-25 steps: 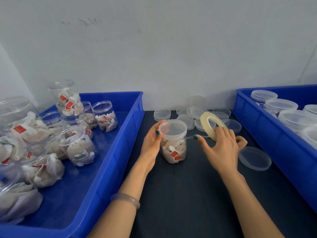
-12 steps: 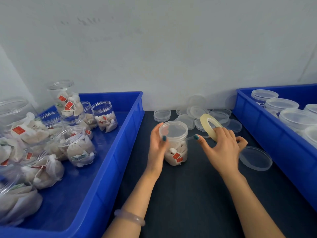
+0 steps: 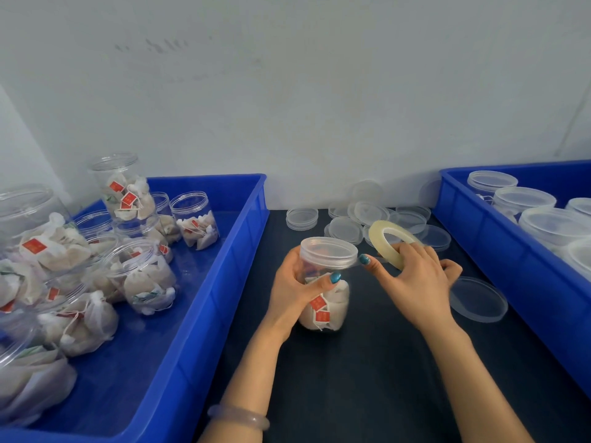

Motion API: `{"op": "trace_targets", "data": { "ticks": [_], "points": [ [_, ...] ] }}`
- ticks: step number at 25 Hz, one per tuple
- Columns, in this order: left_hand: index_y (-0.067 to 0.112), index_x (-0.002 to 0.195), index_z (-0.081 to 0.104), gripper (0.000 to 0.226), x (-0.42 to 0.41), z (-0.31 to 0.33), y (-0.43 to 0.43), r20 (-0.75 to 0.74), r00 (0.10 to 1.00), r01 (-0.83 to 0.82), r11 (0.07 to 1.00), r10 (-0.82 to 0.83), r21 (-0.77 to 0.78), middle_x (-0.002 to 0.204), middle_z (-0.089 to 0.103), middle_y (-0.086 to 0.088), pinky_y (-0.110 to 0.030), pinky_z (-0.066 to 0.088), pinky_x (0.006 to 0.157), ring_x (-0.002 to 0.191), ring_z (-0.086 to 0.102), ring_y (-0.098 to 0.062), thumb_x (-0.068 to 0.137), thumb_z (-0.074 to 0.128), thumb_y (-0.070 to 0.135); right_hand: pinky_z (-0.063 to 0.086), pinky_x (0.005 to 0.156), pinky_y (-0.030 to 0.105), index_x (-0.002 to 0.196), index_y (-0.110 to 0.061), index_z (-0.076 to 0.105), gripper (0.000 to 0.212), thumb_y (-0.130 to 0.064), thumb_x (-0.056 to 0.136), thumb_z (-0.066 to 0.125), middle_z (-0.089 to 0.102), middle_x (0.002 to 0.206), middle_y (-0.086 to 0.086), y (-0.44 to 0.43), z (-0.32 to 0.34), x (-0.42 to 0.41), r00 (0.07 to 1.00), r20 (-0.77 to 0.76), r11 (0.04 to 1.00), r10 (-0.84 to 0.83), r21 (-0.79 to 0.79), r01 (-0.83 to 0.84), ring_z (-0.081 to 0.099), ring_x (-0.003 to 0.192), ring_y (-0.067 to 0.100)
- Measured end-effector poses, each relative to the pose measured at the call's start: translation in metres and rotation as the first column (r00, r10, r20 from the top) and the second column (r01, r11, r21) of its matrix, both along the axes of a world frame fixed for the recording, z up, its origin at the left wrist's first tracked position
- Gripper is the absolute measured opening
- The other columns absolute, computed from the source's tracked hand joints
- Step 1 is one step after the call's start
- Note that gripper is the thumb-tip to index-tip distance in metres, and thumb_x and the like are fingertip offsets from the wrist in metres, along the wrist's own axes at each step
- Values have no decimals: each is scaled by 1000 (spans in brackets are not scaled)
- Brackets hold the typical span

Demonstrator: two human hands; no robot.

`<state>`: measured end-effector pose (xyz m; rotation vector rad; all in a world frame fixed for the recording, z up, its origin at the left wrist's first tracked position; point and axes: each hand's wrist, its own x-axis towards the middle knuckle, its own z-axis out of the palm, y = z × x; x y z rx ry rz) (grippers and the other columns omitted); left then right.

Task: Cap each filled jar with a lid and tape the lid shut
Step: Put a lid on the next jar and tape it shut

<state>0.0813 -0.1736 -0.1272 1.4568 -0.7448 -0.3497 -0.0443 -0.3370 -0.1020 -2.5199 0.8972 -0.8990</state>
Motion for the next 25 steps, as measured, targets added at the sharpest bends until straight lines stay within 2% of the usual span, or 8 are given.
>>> {"op": "trace_targets", "data": {
  "ticks": [3, 6, 10, 12, 15, 17, 21, 25],
  "points": [
    [31, 121, 59, 64, 0, 6, 6, -40, 995, 94, 995, -93, 17, 113, 71, 18, -15, 53, 83, 109, 66, -2, 66, 86, 49, 15, 81, 34, 108, -31, 59, 79, -93, 73, 24, 56, 91, -14, 3, 6, 0, 992, -66, 990, 105, 105, -98, 44, 93, 8],
    [26, 127, 58, 94, 0, 11, 13, -106, 977, 192, 981, -187, 30, 119, 71, 6, -26, 55, 89, 112, 67, -14, 51, 80, 76, 11, 83, 28, 118, -38, 53, 79, -96, 70, 29, 59, 99, -17, 4, 11, -4, 948, -106, 879, 301, 415, -234, 41, 97, 2],
    [24, 140, 48, 103, 4, 12, 20, -195, 942, 279, 960, -274, 3, 132, 65, -6, -38, 55, 94, 117, 65, -25, 55, 81, 71, 27, 97, 31, 120, -41, 53, 68, -82, 70, 32, 67, 97, -7, 3, 12, -9, 903, -54, 799, 427, 490, -348, 54, 101, 7],
    [18, 138, 51, 90, 6, 12, 25, -346, 894, 284, 957, -285, -54, 128, 66, -13, -42, 56, 92, 114, 66, -28, 65, 79, 64, 46, 90, 37, 116, -44, 57, 57, -77, 74, 37, 68, 89, 3, 4, 15, -13, 897, 99, 746, 431, 520, -416, 61, 85, 12],
    [18, 108, 76, 47, 4, 11, 28, -510, 824, 248, 966, -249, -70, 102, 77, -2, -29, 59, 80, 93, 74, -13, 84, 54, 51, 49, 74, 44, 115, -52, 61, 46, -74, 78, 45, 63, 88, 20, 6, 22, -17, 835, 208, 655, 509, 537, -532, 54, 69, 22],
    [20, 88, 83, 35, 2, 12, 28, -593, 741, 290, 946, -316, -142, 90, 78, -1, -27, 61, 70, 82, 75, -11, 77, 65, 48, 50, 81, 52, 114, -56, 62, 48, -78, 74, 47, 64, 79, 13, 5, 23, -19, 837, 197, 681, 510, 502, -533, 54, 71, 22],
    [1, 129, 63, 82, -14, 24, 22, -595, 569, 453, 820, -568, -350, 117, 67, -19, -41, 57, 88, 100, 69, -29, 70, 83, 54, 53, 90, 50, 106, -70, 59, 41, -82, 69, 46, 72, 92, 4, 3, 20, -18, 864, 156, 745, 479, 447, -494, 67, 91, 15],
    [-5, 141, 46, 90, -19, 20, 17, -626, 359, 532, 703, -692, -472, 123, 60, -29, -48, 52, 94, 107, 64, -39, 76, 82, 46, 50, 99, 48, 110, -62, 64, 42, -77, 73, 50, 74, 105, -13, 3, 16, -14, 837, 166, 719, 522, 442, -536, 66, 107, 8]
  ]
}}
